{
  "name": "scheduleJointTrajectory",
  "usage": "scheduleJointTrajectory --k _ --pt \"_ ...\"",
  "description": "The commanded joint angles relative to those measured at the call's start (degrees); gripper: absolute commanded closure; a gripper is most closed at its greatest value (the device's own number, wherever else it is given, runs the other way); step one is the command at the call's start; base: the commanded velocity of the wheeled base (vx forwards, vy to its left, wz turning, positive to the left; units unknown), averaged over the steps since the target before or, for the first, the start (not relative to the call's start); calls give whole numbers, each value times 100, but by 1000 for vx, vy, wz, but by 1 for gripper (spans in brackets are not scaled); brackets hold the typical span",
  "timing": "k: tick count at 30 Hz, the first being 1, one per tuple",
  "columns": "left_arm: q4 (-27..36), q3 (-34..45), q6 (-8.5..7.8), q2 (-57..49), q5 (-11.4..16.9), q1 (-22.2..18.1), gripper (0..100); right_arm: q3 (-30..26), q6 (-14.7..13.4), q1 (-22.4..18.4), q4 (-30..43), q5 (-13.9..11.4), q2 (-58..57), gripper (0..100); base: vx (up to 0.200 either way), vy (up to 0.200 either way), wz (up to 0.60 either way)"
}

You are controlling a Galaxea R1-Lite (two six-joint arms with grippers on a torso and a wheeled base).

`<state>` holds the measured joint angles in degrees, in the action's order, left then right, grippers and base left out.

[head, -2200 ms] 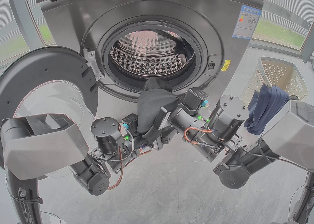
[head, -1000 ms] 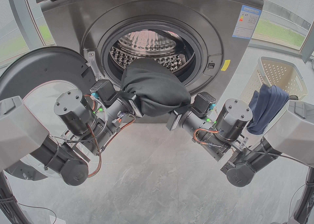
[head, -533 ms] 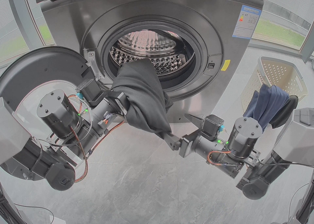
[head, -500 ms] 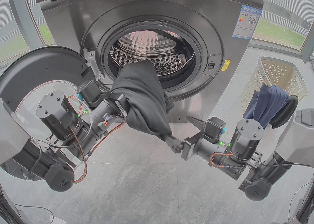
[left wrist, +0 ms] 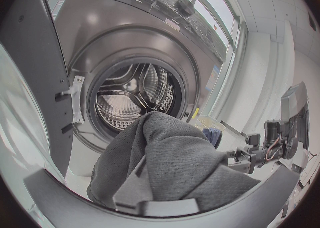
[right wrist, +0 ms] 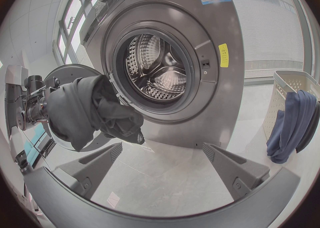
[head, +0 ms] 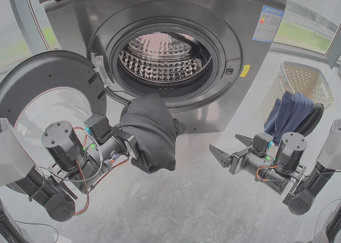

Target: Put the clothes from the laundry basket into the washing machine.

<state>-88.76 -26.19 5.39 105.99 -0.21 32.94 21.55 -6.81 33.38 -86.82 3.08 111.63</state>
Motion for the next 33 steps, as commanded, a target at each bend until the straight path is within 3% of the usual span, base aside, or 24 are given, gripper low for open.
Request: scheduleJointTrajectory --k 1,27,33 --pt "8 122 -29 133 -41 90 100 -125 -13 -24 -10 -1 -18 0 0 0 0" --pt "8 -1 -152 388 -23 99 100 -134 -22 28 -1 34 8 0 185 0 0" --pt "-1 -168 -143 467 -6 107 100 -600 31 292 -10 -27 -150 0 100 0 0"
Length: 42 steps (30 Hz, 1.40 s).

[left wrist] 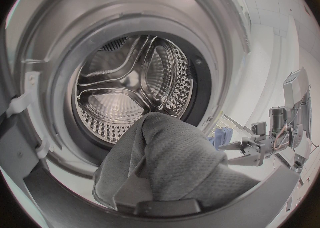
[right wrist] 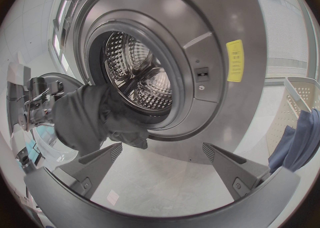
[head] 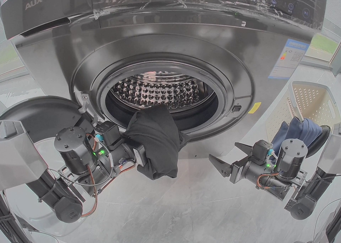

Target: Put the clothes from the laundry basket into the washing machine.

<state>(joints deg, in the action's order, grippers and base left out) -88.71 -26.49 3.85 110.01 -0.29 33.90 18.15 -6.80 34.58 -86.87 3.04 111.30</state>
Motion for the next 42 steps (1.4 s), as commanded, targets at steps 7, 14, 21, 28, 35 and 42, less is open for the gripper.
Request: scheduleJointTrajectory --k 7,14,21,28,35,42 --pt "21 -884 -34 627 -41 38 100 -646 21 734 -5 -22 -144 0 0 0 0" --pt "12 -1895 -60 1409 -305 -86 100 -655 -5 910 -5 -14 -144 0 0 0 0" --pt "108 -2616 -51 1902 -199 -129 100 -646 -5 927 -5 -14 -126 0 0 0 0" --pt "231 -3433 -34 2367 -129 -253 100 -646 -14 927 -5 -14 -126 0 0 0 0" --pt "759 -4576 -51 2719 -410 -367 100 -646 -23 971 -5 -14 -100 0 0 0 0" --pt "1163 -5446 -78 3044 -551 -411 100 -646 -23 971 3 -14 -91 0 0 0 0"
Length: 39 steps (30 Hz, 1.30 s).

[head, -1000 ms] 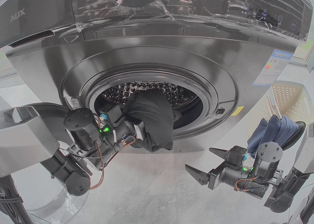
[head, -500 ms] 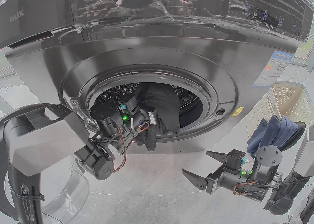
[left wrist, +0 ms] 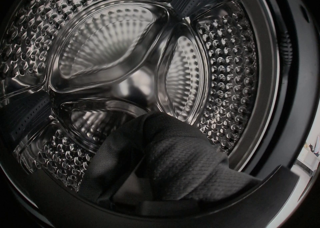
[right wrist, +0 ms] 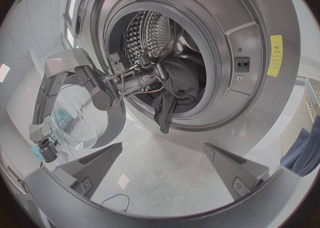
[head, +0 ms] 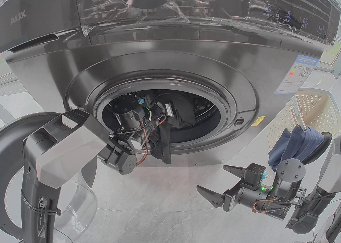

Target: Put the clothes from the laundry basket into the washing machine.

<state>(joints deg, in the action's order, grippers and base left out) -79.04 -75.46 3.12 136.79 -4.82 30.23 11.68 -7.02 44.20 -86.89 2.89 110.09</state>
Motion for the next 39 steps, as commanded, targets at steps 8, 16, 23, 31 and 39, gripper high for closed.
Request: scheduleJointTrajectory --k 8,16,23,31,39 --pt "539 -1867 -31 884 -450 -70 100 -8 -10 88 6 10 30 0 0 0 0" --pt "1594 -3528 4 1271 -591 -193 100 -8 -10 88 -3 10 39 0 0 0 0" --pt "1814 -3913 4 1385 -775 -246 100 -8 -10 88 6 10 39 0 0 0 0" --pt "1805 -3897 22 1289 -846 -237 0 -8 -10 88 6 10 91 0 0 0 0" --pt "1831 -2263 233 489 -802 -44 0 -8 -10 88 -3 10 100 0 0 0 0"
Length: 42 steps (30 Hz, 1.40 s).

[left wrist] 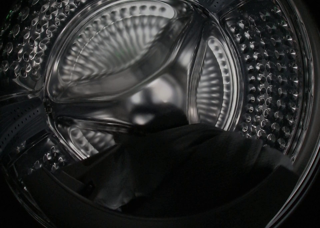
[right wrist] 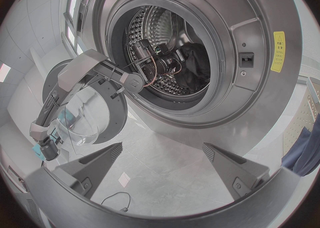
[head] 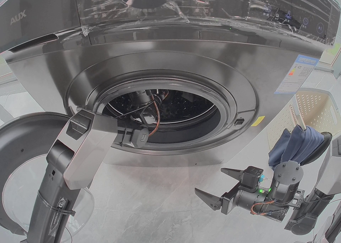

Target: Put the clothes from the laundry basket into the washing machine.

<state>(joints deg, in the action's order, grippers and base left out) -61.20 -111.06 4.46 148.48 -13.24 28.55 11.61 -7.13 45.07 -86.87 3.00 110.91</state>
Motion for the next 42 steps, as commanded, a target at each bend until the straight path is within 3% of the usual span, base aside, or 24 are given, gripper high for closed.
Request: scheduleJointTrajectory --k 1,9,19,26,27,33,37,42 --pt "73 1622 125 -812 93 168 0 0 1 2 -5 -1 18 0 0 0 0" --pt "249 2774 143 -1084 348 204 0 0 1 28 -5 -1 27 0 0 0 0" --pt "477 3169 134 -1208 454 221 0 0 -8 28 -5 -1 27 0 0 0 0" --pt "407 3020 143 -1128 489 309 0 0 -8 37 3 -1 27 0 0 0 0" --pt "380 2897 169 -1058 489 318 100 0 -8 37 3 -1 27 0 0 0 0" --pt "73 1877 257 -416 348 177 100 0 -8 37 3 -1 27 0 0 0 0" --pt "82 1253 266 -241 58 -34 100 0 -8 37 3 -10 27 0 0 0 0" --pt "108 1403 248 -364 32 -51 100 0 -8 37 3 -10 27 0 0 0 0"
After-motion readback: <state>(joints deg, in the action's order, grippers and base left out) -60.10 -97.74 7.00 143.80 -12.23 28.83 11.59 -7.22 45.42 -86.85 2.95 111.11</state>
